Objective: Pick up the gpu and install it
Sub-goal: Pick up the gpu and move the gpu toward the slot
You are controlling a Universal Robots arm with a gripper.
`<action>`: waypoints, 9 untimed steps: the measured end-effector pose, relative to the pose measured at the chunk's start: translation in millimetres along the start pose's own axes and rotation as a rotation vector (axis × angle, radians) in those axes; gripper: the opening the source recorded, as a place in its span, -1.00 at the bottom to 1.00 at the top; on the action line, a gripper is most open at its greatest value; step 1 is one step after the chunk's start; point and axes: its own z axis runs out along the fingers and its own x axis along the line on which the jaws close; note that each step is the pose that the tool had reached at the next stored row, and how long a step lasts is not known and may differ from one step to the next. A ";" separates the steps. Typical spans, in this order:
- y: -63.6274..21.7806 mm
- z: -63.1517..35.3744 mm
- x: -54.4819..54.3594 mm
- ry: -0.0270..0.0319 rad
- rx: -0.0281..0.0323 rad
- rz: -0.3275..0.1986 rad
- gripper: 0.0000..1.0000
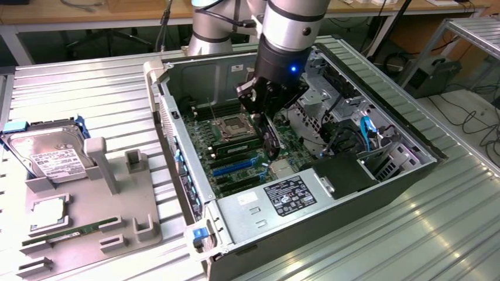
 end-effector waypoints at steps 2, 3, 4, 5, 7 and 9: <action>0.0 0.4 0.0 0.0000 0.0000 0.000 -0.47; 0.0 0.6 0.1 0.0000 0.0000 0.000 -0.47; 0.0 0.9 0.1 0.0000 -0.0001 0.000 -0.47; 0.0 1.1 0.1 0.0000 -0.0001 0.000 -0.47; 0.1 1.5 0.2 0.0000 0.0000 0.000 -0.47; 0.1 2.1 0.2 0.0000 0.0000 0.000 -0.47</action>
